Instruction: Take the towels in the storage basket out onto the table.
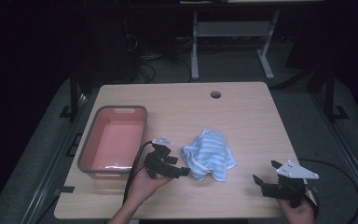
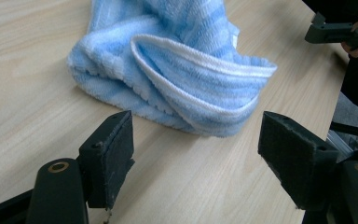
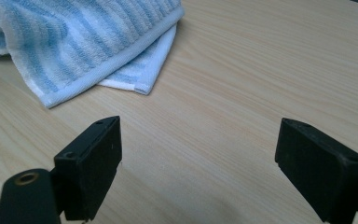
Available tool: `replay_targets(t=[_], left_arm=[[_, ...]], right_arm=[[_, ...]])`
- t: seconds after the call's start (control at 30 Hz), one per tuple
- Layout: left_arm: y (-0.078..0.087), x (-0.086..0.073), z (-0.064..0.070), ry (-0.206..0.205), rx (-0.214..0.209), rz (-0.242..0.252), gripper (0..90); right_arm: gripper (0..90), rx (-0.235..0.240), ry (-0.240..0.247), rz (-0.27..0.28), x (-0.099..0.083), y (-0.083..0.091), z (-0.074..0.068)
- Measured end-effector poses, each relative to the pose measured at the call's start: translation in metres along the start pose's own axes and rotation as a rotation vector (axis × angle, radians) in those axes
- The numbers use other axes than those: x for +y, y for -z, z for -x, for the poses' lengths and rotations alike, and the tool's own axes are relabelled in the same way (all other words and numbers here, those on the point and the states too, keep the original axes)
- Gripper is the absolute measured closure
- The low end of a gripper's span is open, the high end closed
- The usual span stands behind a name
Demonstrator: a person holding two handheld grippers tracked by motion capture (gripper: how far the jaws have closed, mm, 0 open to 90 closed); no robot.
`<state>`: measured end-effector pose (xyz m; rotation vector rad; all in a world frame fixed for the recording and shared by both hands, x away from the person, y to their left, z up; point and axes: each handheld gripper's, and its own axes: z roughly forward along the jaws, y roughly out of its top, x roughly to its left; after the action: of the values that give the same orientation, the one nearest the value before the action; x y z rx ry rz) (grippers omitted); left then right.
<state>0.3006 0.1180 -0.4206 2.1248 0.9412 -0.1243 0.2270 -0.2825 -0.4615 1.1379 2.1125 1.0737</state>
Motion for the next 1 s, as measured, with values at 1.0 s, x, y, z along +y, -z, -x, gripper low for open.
replay_targets(t=[1.0], left_arm=[[0.003,-0.034,0.004,-0.017,0.022,-0.007,26.2]], right_arm=[[14.2,-0.001,0.006,-0.017,-0.003,-0.002,-0.001]])
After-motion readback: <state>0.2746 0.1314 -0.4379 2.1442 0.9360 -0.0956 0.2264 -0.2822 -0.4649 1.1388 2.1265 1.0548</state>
